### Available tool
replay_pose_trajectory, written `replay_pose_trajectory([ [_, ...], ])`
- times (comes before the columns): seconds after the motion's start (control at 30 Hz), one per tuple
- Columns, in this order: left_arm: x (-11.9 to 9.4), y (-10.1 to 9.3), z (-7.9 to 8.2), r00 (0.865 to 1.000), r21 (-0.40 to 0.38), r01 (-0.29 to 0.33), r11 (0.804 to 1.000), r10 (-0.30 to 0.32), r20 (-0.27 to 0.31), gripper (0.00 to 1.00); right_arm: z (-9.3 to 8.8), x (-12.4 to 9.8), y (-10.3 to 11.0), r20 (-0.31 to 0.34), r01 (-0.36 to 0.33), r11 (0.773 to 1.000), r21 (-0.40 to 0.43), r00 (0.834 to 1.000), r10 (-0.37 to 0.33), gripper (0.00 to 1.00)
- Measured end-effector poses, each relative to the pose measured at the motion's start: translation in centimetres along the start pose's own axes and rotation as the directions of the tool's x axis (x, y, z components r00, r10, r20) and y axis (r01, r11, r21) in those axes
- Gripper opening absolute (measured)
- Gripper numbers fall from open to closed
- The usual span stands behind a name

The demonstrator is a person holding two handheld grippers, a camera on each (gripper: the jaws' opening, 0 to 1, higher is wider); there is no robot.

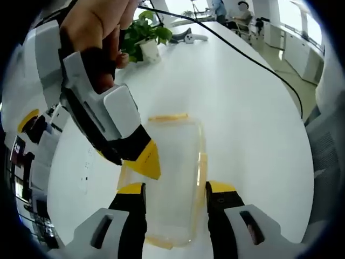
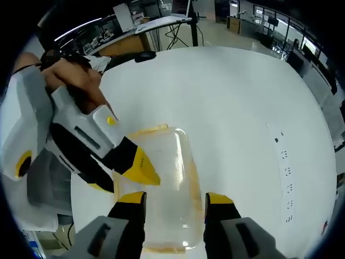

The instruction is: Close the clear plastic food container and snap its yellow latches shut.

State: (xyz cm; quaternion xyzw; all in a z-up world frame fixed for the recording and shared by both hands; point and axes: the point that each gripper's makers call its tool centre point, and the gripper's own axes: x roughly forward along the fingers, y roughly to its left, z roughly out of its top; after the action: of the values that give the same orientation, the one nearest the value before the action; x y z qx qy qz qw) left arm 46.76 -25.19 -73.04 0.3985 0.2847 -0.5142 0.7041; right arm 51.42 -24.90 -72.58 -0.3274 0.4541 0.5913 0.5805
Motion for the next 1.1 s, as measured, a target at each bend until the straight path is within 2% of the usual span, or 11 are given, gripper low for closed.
replay_pose_trajectory([
  [0.07,0.0,0.0,0.1,1.000,-0.010,0.004,1.000,-0.004,0.012,0.50,-0.2,-0.3,0.0,-0.008,0.005,1.000,-0.013,1.000,-0.005,0.41],
  [0.13,-0.2,-0.1,0.1,1.000,0.000,0.013,1.000,-0.013,0.013,0.49,-0.4,-0.7,0.0,-0.010,0.011,1.000,-0.014,1.000,-0.011,0.42],
  [0.43,-0.8,0.9,-0.1,0.999,-0.013,0.025,1.000,-0.025,0.022,0.58,-1.2,-1.3,0.2,-0.014,0.023,0.999,-0.027,1.000,-0.023,0.49],
  [0.9,-1.4,2.2,-1.9,0.998,0.004,0.054,0.999,-0.054,-0.032,0.72,-2.1,-1.9,1.6,-0.007,0.035,0.998,-0.051,0.999,-0.035,0.59],
  [1.1,-1.3,1.8,-2.5,0.994,0.012,0.096,0.995,-0.095,-0.053,0.81,-2.7,-2.0,2.1,-0.006,0.052,0.996,-0.073,0.999,-0.052,0.63],
])
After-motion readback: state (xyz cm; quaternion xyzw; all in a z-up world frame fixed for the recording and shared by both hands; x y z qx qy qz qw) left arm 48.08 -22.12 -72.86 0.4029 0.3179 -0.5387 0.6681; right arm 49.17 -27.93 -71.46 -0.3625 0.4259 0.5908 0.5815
